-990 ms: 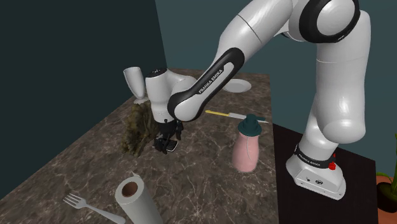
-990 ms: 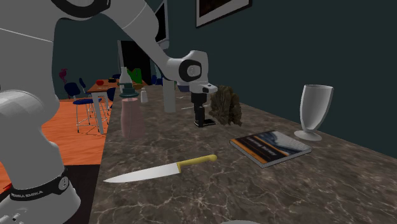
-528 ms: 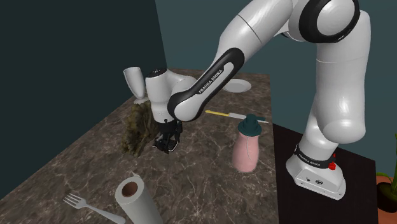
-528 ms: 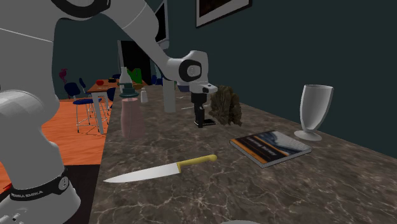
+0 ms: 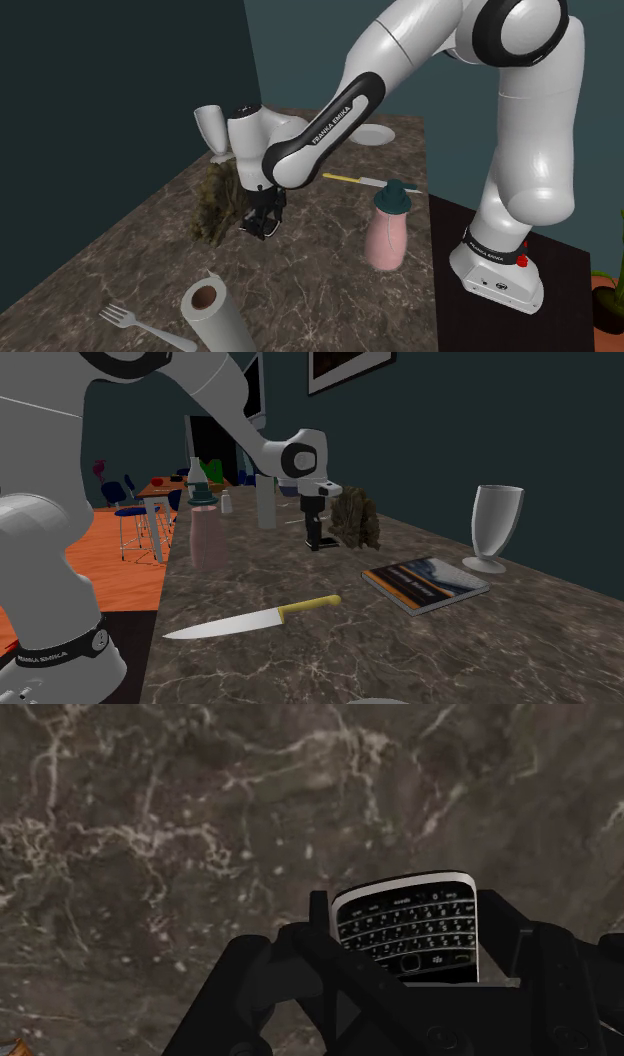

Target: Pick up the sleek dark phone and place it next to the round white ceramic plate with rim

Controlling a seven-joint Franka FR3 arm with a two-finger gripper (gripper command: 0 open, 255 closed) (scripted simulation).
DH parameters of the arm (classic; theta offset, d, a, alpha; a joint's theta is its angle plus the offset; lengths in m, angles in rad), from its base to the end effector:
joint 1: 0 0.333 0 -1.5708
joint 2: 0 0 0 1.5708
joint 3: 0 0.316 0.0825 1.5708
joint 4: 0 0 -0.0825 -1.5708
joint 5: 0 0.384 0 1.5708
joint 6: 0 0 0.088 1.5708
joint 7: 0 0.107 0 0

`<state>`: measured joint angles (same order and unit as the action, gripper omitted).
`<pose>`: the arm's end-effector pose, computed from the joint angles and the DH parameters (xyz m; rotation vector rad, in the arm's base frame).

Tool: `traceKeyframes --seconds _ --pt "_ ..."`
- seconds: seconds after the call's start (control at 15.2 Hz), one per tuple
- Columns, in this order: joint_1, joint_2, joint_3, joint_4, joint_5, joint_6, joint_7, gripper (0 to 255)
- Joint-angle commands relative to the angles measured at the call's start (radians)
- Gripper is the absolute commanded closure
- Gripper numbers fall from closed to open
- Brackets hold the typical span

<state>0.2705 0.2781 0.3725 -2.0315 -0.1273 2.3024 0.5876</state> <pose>0.4801 0.3484 0.3197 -3.1227 -0.1972 -0.0152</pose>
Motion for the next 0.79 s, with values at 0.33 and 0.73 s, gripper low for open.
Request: traceKeyframes --seconds 0.33,0.73 --pt "-0.009 -0.054 0.01 0.028 0.029 -0.077 -0.02 255" --pt "-0.014 -0.093 0.015 0.063 0.05 -0.149 -0.033 255"
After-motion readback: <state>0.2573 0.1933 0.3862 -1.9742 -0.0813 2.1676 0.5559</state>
